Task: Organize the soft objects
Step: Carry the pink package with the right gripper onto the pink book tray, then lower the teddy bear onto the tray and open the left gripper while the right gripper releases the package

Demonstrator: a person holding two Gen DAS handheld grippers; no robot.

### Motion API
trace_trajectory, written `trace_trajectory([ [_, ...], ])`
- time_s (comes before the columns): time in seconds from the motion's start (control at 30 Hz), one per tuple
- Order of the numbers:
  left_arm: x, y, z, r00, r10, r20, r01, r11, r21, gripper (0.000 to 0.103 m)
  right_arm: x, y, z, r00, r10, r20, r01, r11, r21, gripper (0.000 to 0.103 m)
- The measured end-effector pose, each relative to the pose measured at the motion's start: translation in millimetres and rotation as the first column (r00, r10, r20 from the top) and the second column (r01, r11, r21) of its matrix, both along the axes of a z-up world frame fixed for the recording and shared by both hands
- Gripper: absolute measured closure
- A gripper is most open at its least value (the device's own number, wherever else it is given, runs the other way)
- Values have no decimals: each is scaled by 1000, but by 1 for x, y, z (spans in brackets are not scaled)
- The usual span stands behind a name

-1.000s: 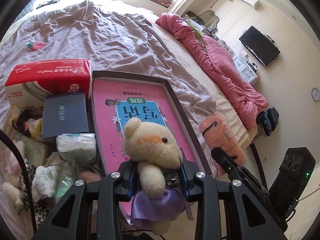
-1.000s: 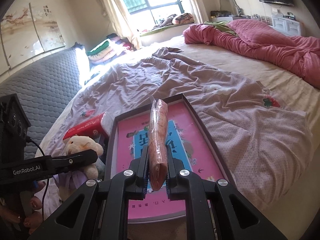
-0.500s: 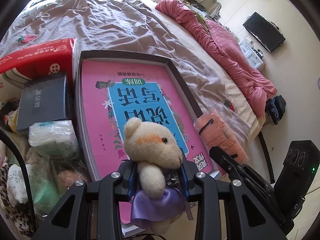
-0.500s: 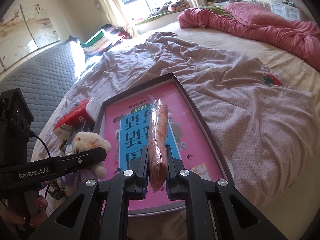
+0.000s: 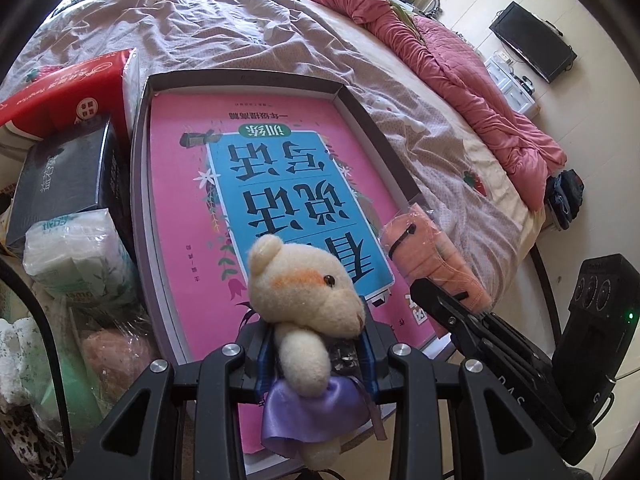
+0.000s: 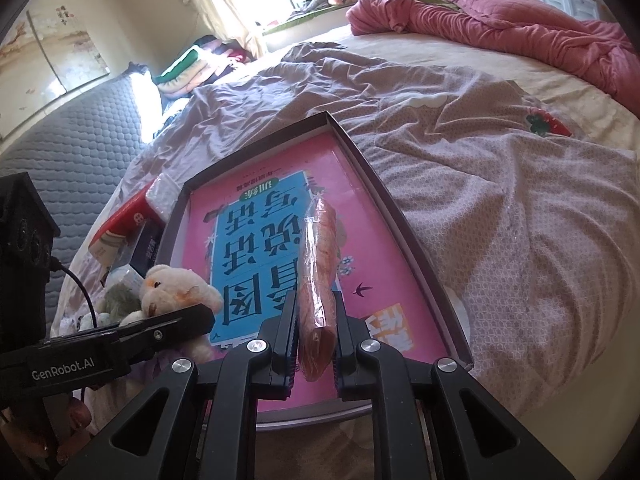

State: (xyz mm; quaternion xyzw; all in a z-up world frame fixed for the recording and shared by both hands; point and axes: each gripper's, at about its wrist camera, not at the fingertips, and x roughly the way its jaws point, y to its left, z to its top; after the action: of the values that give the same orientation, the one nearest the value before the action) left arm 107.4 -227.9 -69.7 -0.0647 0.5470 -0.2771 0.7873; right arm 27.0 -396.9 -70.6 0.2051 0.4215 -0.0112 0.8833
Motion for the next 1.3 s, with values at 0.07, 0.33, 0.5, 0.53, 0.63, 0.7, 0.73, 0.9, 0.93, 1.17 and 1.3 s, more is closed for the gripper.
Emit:
trace_trajectory([
  [0.07, 0, -1, -1, 1000, -2, 1, 2, 1000, 3, 68, 1, -2, -3, 1000, -5, -8, 5, 1000, 4, 87],
  [0.33, 2, -4, -5, 1000, 1, 4, -1, 1000, 2, 68, 0, -8, -6, 999, -28, -19, 28, 1000, -13, 85],
  [0.5, 3, -6, -6, 1000, 3, 8, -3, 1000, 9, 68, 0, -11, -8, 998, -48, -30, 48, 999, -22, 83],
  [0.53, 3, -7, -6, 1000, 3, 11, -3, 1000, 12, 68, -1, -12, -7, 998, -51, -28, 50, 998, -24, 81],
  [0.63, 2, -7, -6, 1000, 6, 13, -6, 1000, 15, 68, -2, -14, -6, 998, -63, -26, 62, 997, -35, 74],
  [0.7, 2, -7, -6, 1000, 8, 15, -8, 1000, 18, 68, -3, -14, -6, 997, -68, -27, 67, 997, -39, 74],
  [0.73, 2, -7, -6, 1000, 7, 16, -7, 1000, 18, 68, -3, -14, -5, 997, -70, -27, 69, 997, -42, 74],
  [0.9, 3, -8, -7, 1000, 2, 11, -3, 1000, 22, 67, -5, -14, 0, 996, -83, -19, 82, 995, -48, 72],
  [0.93, 3, -9, -8, 1000, 1, 8, -1, 1000, 23, 67, -5, -14, 2, 996, -87, -18, 87, 995, -51, 72],
  [1.17, 3, -10, -8, 1000, -2, 8, 1, 1000, 28, 56, -9, -18, 15, 994, -109, 22, 110, 993, -42, 61],
  [1.3, 1, -8, -4, 1000, -6, 15, 6, 1000, 24, 54, -9, -17, 17, 994, -111, 22, 112, 992, -52, 60],
])
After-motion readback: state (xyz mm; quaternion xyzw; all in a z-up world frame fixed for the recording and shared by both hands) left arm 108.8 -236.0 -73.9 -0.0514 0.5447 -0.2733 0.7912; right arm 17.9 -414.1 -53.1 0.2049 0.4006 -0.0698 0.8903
